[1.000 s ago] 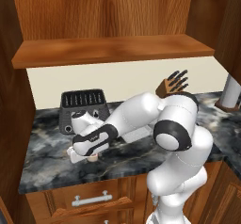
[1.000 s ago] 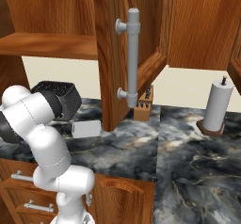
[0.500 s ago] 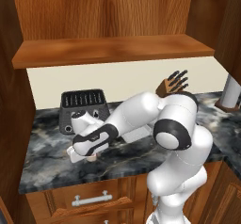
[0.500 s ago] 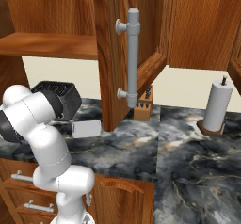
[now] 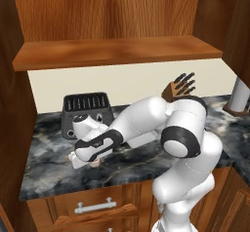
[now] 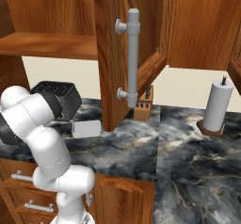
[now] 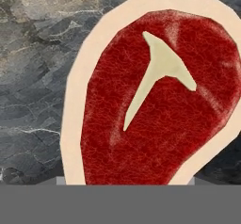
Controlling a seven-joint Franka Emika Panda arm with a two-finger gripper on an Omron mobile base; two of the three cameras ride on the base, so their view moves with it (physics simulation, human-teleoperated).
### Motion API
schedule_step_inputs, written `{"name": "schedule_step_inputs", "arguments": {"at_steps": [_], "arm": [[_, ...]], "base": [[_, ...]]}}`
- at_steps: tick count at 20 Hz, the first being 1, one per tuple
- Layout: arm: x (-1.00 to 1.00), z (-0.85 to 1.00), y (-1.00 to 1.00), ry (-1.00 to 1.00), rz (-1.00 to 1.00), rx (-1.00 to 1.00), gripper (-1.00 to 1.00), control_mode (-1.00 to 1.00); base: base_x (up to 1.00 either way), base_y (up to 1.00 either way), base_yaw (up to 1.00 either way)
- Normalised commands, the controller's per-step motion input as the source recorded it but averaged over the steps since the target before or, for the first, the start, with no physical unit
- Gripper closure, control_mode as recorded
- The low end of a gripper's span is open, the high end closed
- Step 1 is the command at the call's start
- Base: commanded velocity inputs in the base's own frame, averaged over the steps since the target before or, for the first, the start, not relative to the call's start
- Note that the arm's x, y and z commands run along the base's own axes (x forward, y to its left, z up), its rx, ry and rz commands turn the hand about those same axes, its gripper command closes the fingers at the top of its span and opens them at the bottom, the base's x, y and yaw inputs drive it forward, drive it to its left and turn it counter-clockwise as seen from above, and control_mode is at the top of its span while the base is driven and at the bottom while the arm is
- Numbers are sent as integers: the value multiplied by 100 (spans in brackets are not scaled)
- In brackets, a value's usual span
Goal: Retrieve the tupperware from the cabinet, then place the raw meat into the tupperware to avoid contamination.
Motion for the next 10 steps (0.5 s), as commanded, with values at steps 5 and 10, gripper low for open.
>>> {"name": "schedule_step_inputs", "arguments": {"at_steps": [5, 10], "arm": [[-9, 56, -11, -3, -9, -2, 100, -100], [-43, 45, -20, -3, -20, 0, 100, -100]], "base": [[0, 0, 0], [0, 0, 0]]}}
